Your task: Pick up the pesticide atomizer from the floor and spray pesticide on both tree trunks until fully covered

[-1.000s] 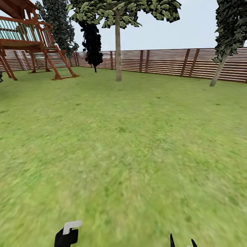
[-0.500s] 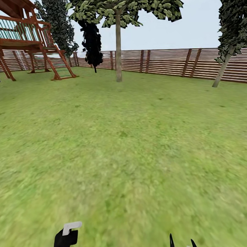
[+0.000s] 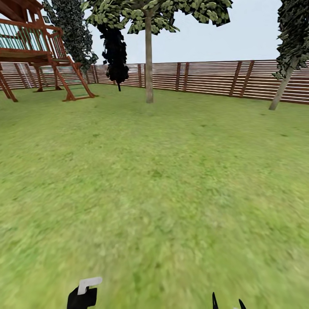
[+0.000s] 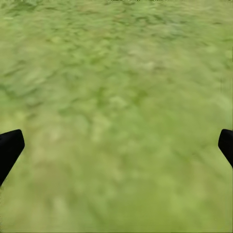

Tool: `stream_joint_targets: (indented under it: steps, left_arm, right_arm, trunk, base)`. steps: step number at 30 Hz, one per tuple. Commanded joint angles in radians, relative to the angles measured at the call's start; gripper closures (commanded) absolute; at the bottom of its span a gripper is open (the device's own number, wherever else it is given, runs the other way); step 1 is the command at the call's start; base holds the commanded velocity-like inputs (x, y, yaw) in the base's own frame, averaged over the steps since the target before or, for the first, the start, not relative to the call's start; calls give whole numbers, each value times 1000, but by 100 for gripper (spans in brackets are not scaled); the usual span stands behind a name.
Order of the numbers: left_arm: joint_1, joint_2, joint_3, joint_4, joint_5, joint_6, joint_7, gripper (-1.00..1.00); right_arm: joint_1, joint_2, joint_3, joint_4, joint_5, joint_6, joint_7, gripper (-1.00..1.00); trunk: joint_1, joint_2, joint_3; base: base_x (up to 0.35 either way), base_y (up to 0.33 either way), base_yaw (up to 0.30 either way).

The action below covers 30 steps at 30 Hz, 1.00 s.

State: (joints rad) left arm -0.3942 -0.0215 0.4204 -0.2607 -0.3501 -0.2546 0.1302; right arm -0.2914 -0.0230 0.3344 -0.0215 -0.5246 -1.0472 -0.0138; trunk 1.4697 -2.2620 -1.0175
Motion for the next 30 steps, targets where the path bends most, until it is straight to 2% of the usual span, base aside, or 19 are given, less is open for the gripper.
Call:
stream_joint_targets:
  steps: [1, 30]
  left_arm:
    - [0, 0, 0, 0, 0, 0, 0, 100]
    - [0, -1, 0, -5, 0, -2, 0, 100]
  right_arm:
    - [0, 0, 0, 0, 0, 0, 0, -100]
    - [0, 0, 0, 0, 0, 0, 0, -100]
  trunk:
    - [0, 0, 0]
    - [0, 0, 0]
  base:
    - [341, 80, 0]
    - [341, 79, 0]
